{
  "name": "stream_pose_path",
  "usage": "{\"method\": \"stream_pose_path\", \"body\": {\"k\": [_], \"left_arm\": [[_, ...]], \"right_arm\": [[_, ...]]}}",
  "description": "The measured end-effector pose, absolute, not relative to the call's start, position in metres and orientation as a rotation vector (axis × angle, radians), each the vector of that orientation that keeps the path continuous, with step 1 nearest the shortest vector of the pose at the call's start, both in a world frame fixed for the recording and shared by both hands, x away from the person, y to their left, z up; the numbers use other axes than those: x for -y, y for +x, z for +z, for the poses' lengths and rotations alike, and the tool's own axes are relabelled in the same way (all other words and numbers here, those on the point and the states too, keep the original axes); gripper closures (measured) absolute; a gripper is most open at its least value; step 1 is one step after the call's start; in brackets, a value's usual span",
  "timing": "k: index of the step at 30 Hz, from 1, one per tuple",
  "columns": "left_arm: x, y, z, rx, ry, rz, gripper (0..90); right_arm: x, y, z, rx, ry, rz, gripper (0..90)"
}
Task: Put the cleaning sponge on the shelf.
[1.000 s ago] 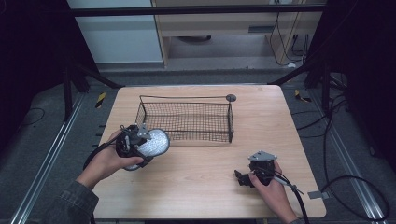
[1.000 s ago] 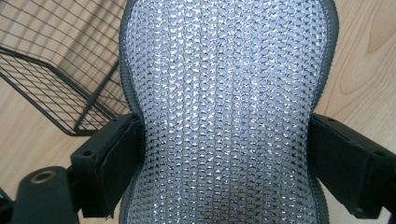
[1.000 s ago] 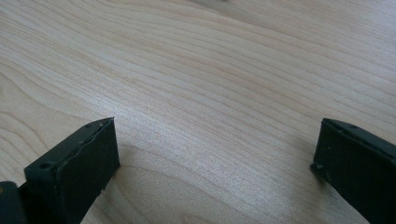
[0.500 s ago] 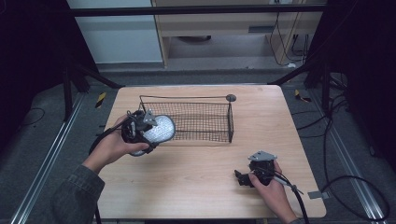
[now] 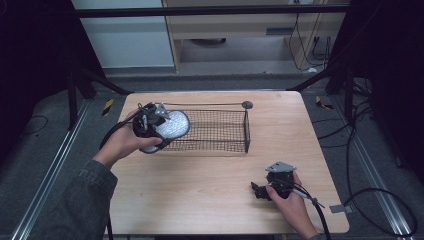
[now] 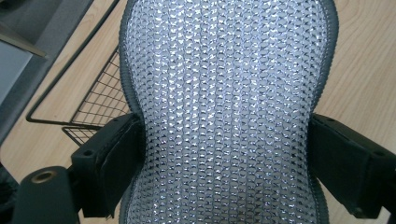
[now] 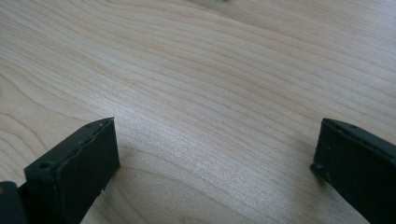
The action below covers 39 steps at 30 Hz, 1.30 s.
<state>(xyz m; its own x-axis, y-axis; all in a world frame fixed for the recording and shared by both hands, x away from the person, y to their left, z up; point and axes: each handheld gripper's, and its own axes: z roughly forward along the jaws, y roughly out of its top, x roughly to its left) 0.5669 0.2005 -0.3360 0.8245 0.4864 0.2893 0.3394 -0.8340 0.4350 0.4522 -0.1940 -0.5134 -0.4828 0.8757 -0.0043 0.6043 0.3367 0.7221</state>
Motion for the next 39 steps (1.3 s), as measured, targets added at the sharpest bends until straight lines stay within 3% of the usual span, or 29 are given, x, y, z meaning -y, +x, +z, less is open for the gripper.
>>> {"method": "stream_pose_path", "body": {"k": [24, 39], "left_arm": [[-0.170, 0.604, -0.318, -0.501, 2.689, 0.631, 12.7], [-0.175, 0.613, -0.327, -0.430, 2.757, 0.691, 12.7]], "right_arm": [[0.194, 0.452, -0.513, -2.214, 1.303, 0.940, 0.4], [0.194, 0.452, -0.513, -2.212, 1.306, 0.940, 0.4]]}}
